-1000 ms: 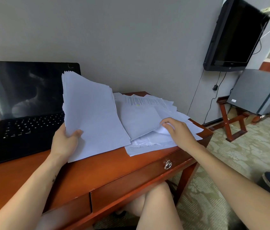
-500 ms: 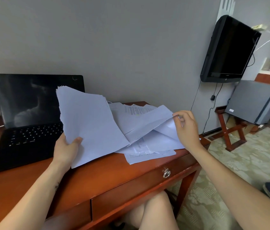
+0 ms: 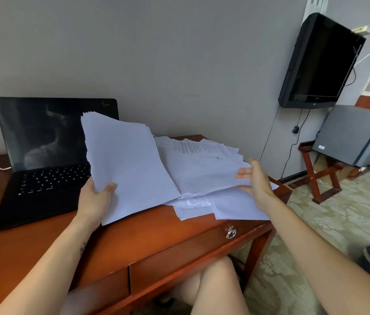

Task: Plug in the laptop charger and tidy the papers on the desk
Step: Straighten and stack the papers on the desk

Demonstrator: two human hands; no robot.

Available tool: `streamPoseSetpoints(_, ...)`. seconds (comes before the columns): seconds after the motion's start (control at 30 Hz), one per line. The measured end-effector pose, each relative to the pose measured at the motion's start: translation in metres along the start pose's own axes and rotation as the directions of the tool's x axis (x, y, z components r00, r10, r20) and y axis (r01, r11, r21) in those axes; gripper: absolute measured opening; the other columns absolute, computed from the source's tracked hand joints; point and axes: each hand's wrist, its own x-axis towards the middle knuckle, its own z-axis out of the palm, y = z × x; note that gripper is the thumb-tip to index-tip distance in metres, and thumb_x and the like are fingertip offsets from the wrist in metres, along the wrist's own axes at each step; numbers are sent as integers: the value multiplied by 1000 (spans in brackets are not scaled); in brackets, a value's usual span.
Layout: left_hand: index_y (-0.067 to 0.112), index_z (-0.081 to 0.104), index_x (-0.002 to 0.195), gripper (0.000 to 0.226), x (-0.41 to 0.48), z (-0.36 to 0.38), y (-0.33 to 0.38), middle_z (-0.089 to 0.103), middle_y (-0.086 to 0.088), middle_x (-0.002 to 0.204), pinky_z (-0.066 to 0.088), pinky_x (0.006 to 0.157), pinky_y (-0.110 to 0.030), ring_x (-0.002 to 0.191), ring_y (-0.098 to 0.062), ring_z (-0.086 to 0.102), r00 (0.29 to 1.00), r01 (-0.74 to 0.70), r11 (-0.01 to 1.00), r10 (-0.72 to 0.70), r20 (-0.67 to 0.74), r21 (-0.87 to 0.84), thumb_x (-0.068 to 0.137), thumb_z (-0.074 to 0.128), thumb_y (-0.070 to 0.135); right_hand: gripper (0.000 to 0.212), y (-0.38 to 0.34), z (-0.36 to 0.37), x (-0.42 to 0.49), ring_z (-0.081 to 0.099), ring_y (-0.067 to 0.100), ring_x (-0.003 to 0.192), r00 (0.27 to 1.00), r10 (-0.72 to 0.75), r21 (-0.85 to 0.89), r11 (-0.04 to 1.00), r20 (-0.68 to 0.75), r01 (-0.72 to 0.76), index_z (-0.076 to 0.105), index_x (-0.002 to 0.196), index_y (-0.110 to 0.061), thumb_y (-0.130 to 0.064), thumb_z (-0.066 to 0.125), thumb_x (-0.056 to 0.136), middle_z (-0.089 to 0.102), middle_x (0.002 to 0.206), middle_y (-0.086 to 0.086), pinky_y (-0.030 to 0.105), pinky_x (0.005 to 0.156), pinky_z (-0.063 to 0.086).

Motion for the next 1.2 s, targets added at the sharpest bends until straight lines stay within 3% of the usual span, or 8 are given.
streamPoseSetpoints(0.07, 20, 57, 143, 43, 0, 0, -1, 67, 0, 127, 48, 106, -43, 119, -26, 63, 1000, -7, 1000, 7, 13, 10, 101, 64, 14, 20, 13, -12, 8, 61, 22, 106, 996, 87, -78, 993, 5, -87, 66, 109, -9, -25, 58, 100, 66, 120, 12, 42, 86, 56)
streamPoseSetpoints(0.17, 21, 57, 143, 42, -1, 1, -1, 68, 0, 128, 48, 106, -43, 119, -25, 63, 999, -18, 1000, 18, 30, 13, 102, 64, 14, 46, 35, -32, 14, 51, 21, 109, 998, 54, -347, 936, -26, -59, 52, 137, -8, -4, 64, 93, 47, 144, 12, 31, 88, 43)
streamPoseSetpoints(0.47, 29, 59, 138, 39, -4, 10, -4, 70, 9, 124, 50, 109, -50, 119, -23, 66, 994, -36, 999, 34, 101, 13, 102, 66, 17, 60, 46, -79, 20, 50, 34, 122, 988, 80, -766, 624, -134, -155, 46, 134, -3, -33, 65, 86, 45, 138, 18, 40, 98, 48)
streamPoseSetpoints(0.57, 33, 59, 135, 37, -5, 18, -4, 71, 10, 124, 50, 108, -51, 117, -22, 67, 989, -32, 999, 30, 146, 8, 102, 66, 18, 76, 52, -83, 17, 58, 29, 117, 978, 178, -656, 727, -110, -206, 44, 139, -3, -44, 74, 83, 56, 132, 10, 34, 86, 52)
streamPoseSetpoints(0.67, 31, 59, 138, 39, -6, 25, -4, 71, 9, 125, 50, 109, -52, 117, -22, 67, 986, -20, 1000, 21, 164, -9, 102, 67, 18, 47, 57, -86, 14, 62, 22, 100, 971, 228, -455, 860, -66, -233, 56, 118, -3, -27, 80, 86, 66, 111, 5, 28, 70, 51)
streamPoseSetpoints(0.8, 30, 60, 137, 38, -8, 27, -2, 72, 9, 123, 50, 108, -52, 116, -23, 68, 986, 0, 999, 9, 164, -53, 102, 66, 17, 18, 53, -95, 8, 64, 22, 105, 947, 319, -247, 915, -38, -319, 64, 105, -11, -14, 75, 91, 70, 116, 8, 31, 80, 52)
streamPoseSetpoints(0.93, 30, 59, 136, 38, -11, 27, 0, 71, 9, 124, 50, 108, -48, 118, -23, 67, 988, 0, 995, 15, 155, -97, 103, 65, 14, 17, 52, -99, -7, 60, 17, 72, 961, 278, -200, 941, -3, -273, 64, 114, -6, -8, 64, 98, 69, 102, 9, 20, 48, 48)
streamPoseSetpoints(1.2, 26, 60, 136, 36, -12, 22, 2, 74, 4, 122, 54, 100, -45, 109, -21, 72, 986, 48, 984, -19, 167, -174, 103, 65, 12, 16, 65, -89, -46, 62, 16, 82, 978, 54, 114, 993, -203, -31, 60, 117, -20, -14, 58, 102, 67, 105, -1, 27, 68, 50)
